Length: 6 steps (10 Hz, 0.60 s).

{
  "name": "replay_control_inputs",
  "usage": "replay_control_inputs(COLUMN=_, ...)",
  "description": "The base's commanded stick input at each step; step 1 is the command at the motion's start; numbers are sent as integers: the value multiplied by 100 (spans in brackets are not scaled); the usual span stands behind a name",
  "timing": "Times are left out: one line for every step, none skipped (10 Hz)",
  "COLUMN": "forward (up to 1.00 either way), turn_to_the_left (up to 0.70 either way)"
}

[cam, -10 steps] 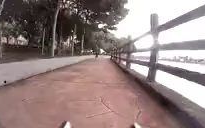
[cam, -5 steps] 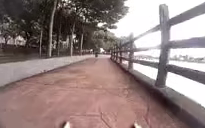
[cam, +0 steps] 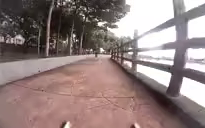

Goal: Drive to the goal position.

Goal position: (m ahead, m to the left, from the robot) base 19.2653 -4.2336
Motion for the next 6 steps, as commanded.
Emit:
replay_control_inputs(forward=70, turn_to_the_left=0)
replay_control_inputs(forward=70, turn_to_the_left=0)
replay_control_inputs(forward=70, turn_to_the_left=0)
replay_control_inputs(forward=70, turn_to_the_left=0)
replay_control_inputs(forward=70, turn_to_the_left=0)
replay_control_inputs(forward=70, turn_to_the_left=0)
